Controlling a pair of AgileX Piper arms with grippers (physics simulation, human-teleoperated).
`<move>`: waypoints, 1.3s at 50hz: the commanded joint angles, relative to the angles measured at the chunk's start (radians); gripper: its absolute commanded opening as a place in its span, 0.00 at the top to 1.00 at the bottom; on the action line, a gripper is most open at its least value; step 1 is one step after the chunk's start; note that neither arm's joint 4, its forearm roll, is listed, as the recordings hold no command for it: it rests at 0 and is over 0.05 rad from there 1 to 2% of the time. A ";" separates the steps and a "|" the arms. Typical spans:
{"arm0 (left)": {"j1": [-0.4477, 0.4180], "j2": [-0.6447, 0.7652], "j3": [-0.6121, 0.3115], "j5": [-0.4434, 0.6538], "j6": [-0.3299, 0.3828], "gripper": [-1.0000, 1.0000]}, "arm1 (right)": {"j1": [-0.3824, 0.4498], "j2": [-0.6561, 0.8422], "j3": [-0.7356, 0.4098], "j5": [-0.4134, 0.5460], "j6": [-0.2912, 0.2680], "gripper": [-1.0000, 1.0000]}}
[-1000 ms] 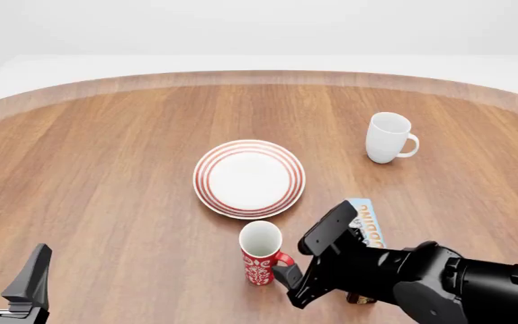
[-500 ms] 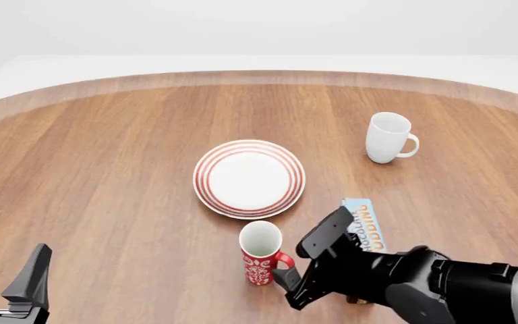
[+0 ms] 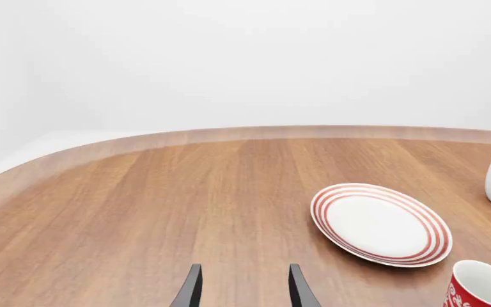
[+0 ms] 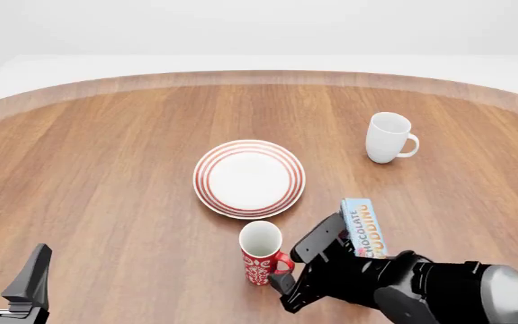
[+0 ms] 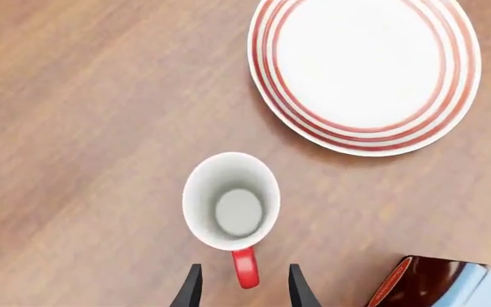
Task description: Pick up the red mug and put it on the plate
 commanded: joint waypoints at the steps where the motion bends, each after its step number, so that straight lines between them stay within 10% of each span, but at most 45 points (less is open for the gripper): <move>1: 0.000 0.000 0.000 0.000 0.000 0.00 | 0.004 0.029 0.004 -0.025 0.009 0.00; 19: 0.000 0.000 0.000 0.000 0.000 0.00 | 0.014 0.055 -0.005 -0.033 0.023 0.00; 20: 0.000 0.000 0.000 0.000 0.000 0.00 | 0.018 0.057 -0.006 -0.034 0.028 1.00; 45: 0.000 0.000 0.000 0.000 0.000 0.00 | 0.021 -0.009 -0.017 0.007 0.035 1.00; 65: 0.000 0.000 0.000 0.000 0.000 0.00 | -0.049 -0.212 -0.060 0.185 -0.062 1.00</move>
